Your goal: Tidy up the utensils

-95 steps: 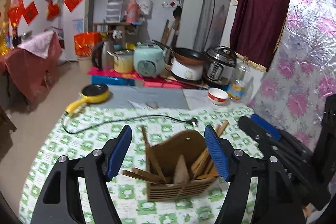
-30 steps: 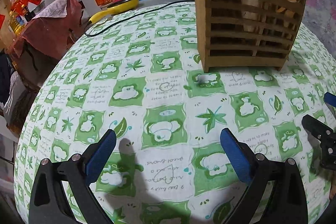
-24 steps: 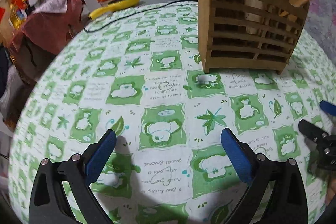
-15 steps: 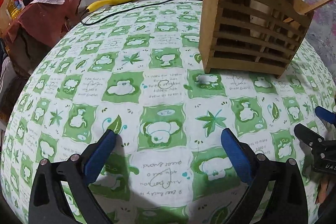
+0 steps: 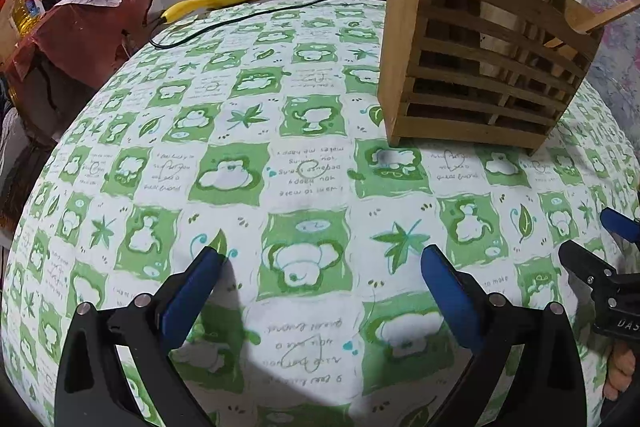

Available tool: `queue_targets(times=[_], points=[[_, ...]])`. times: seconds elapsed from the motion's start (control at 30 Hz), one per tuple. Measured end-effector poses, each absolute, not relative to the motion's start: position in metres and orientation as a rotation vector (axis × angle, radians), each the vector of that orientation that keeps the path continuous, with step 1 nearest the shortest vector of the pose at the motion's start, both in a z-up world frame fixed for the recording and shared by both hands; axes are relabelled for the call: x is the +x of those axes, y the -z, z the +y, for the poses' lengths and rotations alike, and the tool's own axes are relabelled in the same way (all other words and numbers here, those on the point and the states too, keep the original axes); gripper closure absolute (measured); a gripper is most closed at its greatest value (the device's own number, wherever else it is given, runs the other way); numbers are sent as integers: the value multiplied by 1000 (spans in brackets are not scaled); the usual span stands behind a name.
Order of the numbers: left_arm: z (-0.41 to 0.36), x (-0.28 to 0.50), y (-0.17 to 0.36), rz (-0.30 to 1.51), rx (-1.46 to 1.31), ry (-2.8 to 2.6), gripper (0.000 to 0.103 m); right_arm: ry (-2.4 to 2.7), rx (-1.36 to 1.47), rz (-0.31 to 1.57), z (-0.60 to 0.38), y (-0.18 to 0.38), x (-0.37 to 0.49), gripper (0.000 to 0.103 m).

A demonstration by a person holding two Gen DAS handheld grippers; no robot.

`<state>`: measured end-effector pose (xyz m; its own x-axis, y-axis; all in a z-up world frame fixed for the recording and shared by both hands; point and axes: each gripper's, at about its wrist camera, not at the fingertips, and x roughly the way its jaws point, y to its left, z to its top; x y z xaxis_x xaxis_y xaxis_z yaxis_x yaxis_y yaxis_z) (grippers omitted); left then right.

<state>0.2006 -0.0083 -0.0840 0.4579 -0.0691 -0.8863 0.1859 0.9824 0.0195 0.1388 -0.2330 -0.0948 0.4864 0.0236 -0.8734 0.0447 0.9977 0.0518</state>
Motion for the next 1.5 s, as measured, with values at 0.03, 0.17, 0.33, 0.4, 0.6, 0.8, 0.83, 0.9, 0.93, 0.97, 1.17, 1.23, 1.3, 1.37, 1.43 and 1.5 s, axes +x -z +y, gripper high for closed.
queue_targets(times=[0.03,0.17,0.33,0.4,0.6,0.8,0.83,0.9,0.93,0.97,1.17,1.23,1.3,1.37,1.43,1.5], points=[[-9,204,82,1101,118,171,5,46,78,1050,-234,90,140,6],[-6,187,41,879,108,75,5,152,118,828,-239,40,126,6],[-14,157,-21,590,128,17,5,217,129,543,-232,-22,103,6],[-17,153,-31,539,110,16,5,221,136,481,-231,-31,98,6],[-24,148,-14,534,140,34,5,169,136,368,-234,-13,79,6],[-29,130,-7,507,206,37,5,144,141,460,-230,-1,80,6],[-29,128,-7,500,207,36,5,140,137,476,-228,3,81,6],[-27,126,-8,488,211,27,5,131,122,502,-223,9,81,6],[-26,127,-8,490,208,24,5,128,114,510,-221,11,81,6],[-25,128,-7,495,203,21,5,126,109,513,-219,12,80,6],[-24,128,-6,517,193,10,5,124,80,507,-211,13,74,6],[-25,128,-5,515,199,9,5,120,81,507,-212,12,73,6],[-25,128,-4,517,203,9,5,117,85,509,-212,12,72,6],[-24,128,-4,516,205,8,5,109,89,514,-212,12,73,6],[-24,128,-4,515,204,8,5,103,86,518,-211,13,73,6],[-24,127,-4,516,204,8,5,101,79,516,-209,12,72,6]])
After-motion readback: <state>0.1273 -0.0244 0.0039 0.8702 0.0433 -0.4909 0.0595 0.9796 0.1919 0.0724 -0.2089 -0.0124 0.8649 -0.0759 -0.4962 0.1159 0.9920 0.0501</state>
